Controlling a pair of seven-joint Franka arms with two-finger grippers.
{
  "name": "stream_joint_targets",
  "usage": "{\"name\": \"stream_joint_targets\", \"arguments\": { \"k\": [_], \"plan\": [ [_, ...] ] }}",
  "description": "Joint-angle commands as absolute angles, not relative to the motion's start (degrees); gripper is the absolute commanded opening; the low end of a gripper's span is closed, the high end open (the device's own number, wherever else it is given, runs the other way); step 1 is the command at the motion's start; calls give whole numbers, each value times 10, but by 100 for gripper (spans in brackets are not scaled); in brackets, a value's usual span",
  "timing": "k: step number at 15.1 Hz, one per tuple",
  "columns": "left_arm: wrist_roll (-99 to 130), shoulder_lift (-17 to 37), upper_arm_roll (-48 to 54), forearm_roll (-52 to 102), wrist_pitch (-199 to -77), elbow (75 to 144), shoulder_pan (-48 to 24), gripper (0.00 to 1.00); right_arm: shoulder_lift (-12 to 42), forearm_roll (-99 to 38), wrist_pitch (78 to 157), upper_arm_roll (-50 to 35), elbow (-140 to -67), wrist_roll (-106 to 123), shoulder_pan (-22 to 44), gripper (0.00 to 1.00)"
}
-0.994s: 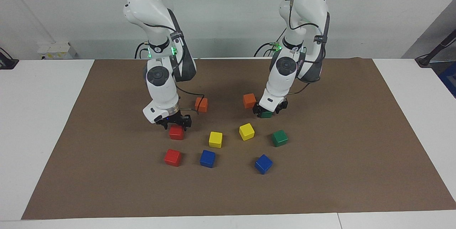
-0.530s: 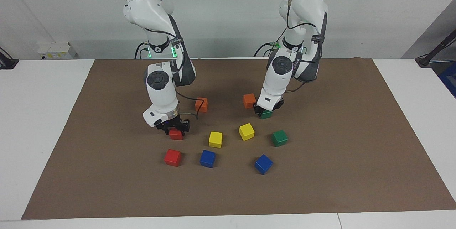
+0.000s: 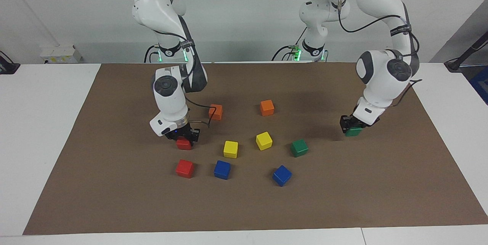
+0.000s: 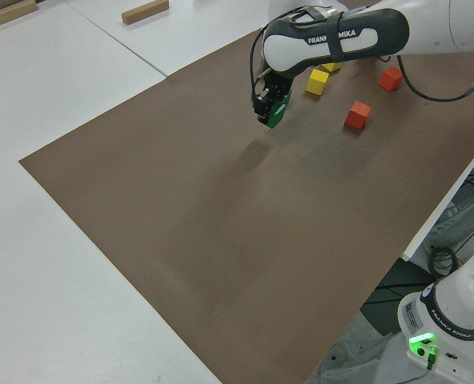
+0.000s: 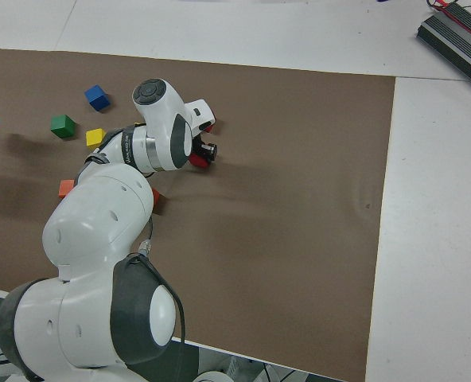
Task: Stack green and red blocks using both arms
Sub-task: 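Carry the green cube outward while the right gripper carries the red cube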
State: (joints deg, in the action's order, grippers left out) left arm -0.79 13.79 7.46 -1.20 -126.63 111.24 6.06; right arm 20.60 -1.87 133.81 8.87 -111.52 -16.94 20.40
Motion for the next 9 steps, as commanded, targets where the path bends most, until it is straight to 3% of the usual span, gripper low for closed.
{"name": "stream_joint_targets", "arguments": {
  "k": [1,3,7,8,9],
  "plan": [
    [-34,170,83,-20,-1315,1113,75,0,130,-5,1268,85,-1119,-79,139,0],
    [-34,177,77,-23,-1316,1116,81,0,113,-4,1246,85,-1122,22,82,0],
    [-33,180,76,-23,-1358,1149,83,0,124,-4,1301,85,-1150,106,7,0],
    [-33,180,76,-23,-1354,1147,83,24,147,-3,1309,84,-1147,108,-3,0],
    [-33,180,76,-23,-1354,1144,83,91,168,-3,1336,84,-1145,109,-8,0]
  ]
}}
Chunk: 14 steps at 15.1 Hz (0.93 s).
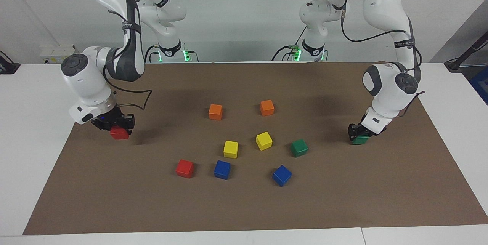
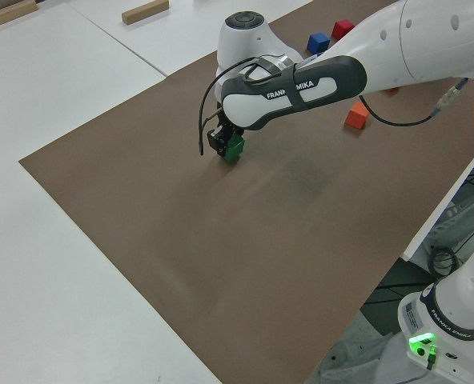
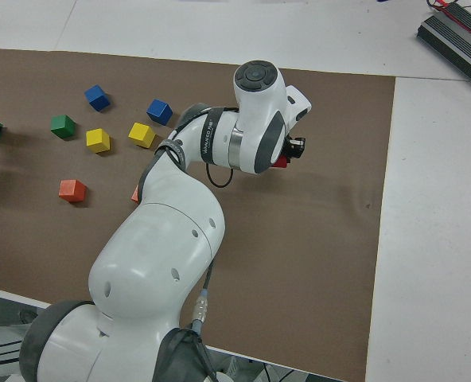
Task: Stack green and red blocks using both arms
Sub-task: 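Set down the green cube while the right gripper releases the red cube, then grasp the other green cube while the right gripper grasps the other red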
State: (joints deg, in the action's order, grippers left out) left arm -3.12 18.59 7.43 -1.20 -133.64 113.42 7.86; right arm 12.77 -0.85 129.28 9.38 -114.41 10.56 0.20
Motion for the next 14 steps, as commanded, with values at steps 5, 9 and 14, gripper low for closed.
{"name": "stream_joint_targets", "arguments": {
  "k": [5,9,14],
  "plan": [
    [-9,198,76,-20,-1226,1020,62,100,209,-4,1368,84,-1130,101,-7,0],
    [290,251,76,-23,-1133,872,-64,100,205,-5,1354,85,-1122,72,-1,100],
    [457,287,76,-101,-1261,905,-133,100,213,14,1147,84,-943,37,33,100]
  ]
}}
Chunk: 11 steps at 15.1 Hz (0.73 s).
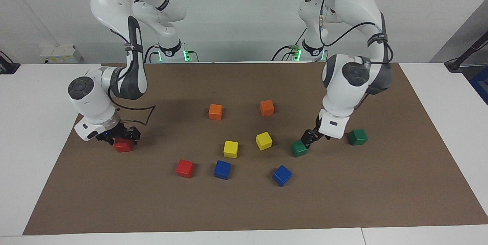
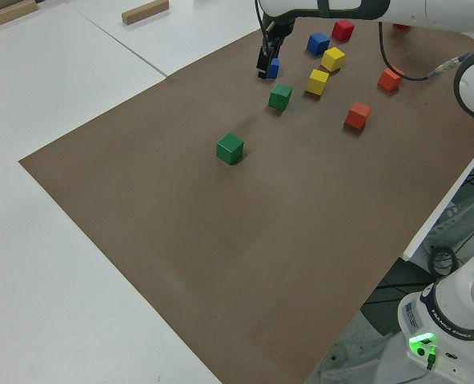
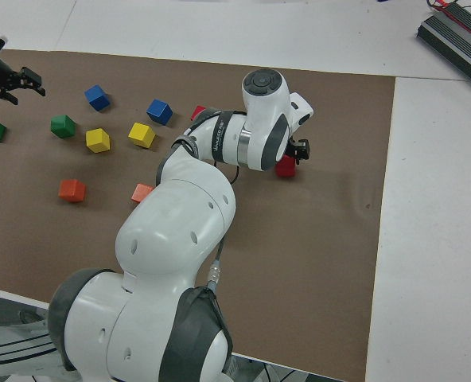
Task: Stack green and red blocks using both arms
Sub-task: 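Grasp the other green cube while the right gripper grasps the other red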
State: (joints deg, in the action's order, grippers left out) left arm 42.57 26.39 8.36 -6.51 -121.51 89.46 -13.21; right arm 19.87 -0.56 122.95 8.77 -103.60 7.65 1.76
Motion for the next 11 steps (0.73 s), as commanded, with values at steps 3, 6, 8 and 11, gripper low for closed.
{"name": "stream_joint_targets", "arguments": {
  "k": [3,6,8,11],
  "plan": [
    [489,286,76,-103,-1279,932,-137,100,255,13,1102,83,-845,-45,89,100],
    [518,274,76,-103,-1325,993,-141,100,300,12,1104,68,-790,-144,111,100],
    [534,268,76,-104,-1352,1013,-147,100,357,12,1100,41,-716,-194,113,100],
    [534,266,76,-107,-1362,1026,-154,100,434,14,1108,11,-626,-264,119,100]
  ]
}}
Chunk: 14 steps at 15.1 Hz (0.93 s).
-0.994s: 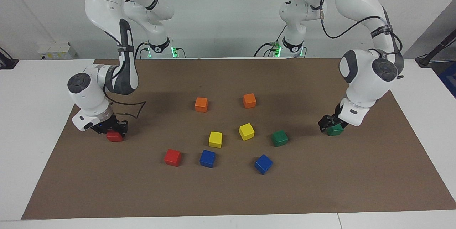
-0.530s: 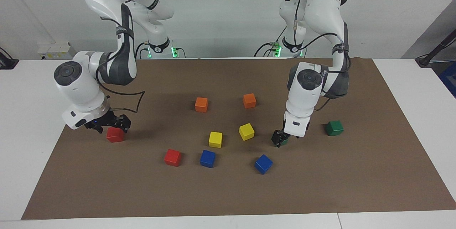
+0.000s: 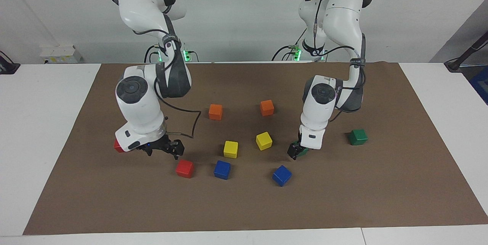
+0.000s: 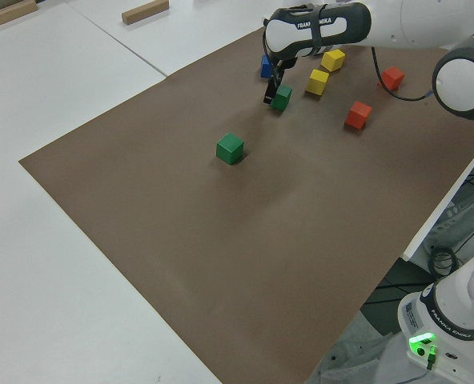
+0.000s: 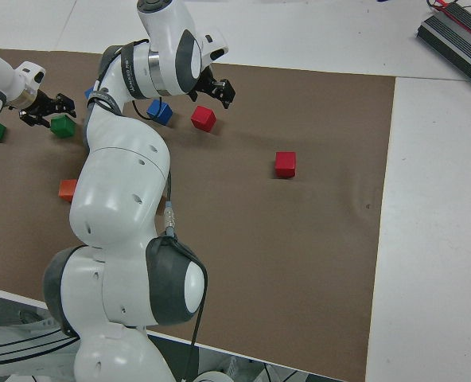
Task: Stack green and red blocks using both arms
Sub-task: 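Grasp the other green cube while the right gripper grasps the other red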
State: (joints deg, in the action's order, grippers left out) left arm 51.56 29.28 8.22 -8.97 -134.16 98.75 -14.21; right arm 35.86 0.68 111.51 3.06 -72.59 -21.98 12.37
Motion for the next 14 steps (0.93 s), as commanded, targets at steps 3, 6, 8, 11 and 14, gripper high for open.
{"name": "stream_joint_targets", "arguments": {
  "k": [3,6,8,11,14],
  "plan": [
    [533,261,76,-112,-1361,1037,-154,54,452,18,1136,11,-626,-271,129,100],
    [513,253,76,-113,-1305,1030,-156,0,451,21,1194,11,-669,-267,128,100],
    [453,222,76,-111,-1241,1021,-145,0,433,27,1237,11,-732,-265,128,100],
    [276,155,81,-100,-1148,1026,-70,0,427,27,1243,11,-750,-265,127,100],
    [125,145,80,-70,-1140,1022,4,0,421,26,1254,10,-770,-265,127,92]
  ]
}}
